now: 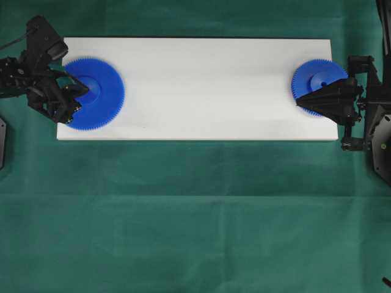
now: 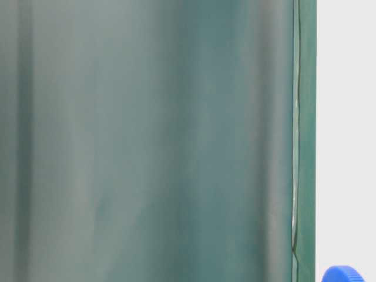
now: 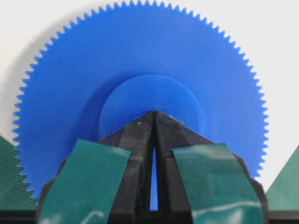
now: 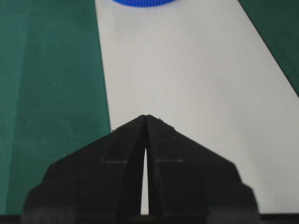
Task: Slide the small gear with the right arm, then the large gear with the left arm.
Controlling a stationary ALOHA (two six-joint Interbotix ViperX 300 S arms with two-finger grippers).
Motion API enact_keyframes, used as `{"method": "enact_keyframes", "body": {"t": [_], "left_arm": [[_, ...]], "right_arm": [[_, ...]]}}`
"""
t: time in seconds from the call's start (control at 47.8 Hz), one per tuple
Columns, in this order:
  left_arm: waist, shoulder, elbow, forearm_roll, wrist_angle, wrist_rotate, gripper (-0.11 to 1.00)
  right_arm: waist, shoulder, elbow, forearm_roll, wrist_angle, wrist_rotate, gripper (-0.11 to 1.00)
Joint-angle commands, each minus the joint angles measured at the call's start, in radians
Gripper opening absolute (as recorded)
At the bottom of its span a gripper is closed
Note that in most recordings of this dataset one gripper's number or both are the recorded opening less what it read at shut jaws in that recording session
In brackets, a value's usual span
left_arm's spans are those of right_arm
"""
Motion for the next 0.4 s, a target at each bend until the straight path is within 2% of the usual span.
{"method": "enact_keyframes", "body": {"t": [0.0,0.376], "left_arm": [[0.003,-0.021,-0.018,0.002,0.012,0.003,0.00],[0.000,-0.181,-0.087,0.005,0.120,0.012,0.00]], "right_arm": [[0.002,0.002,-0.018,0.002,-0.009,0.000,0.50],[0.002,0.000,-0.020,0.003,-0.009,-0.002,0.50]]}}
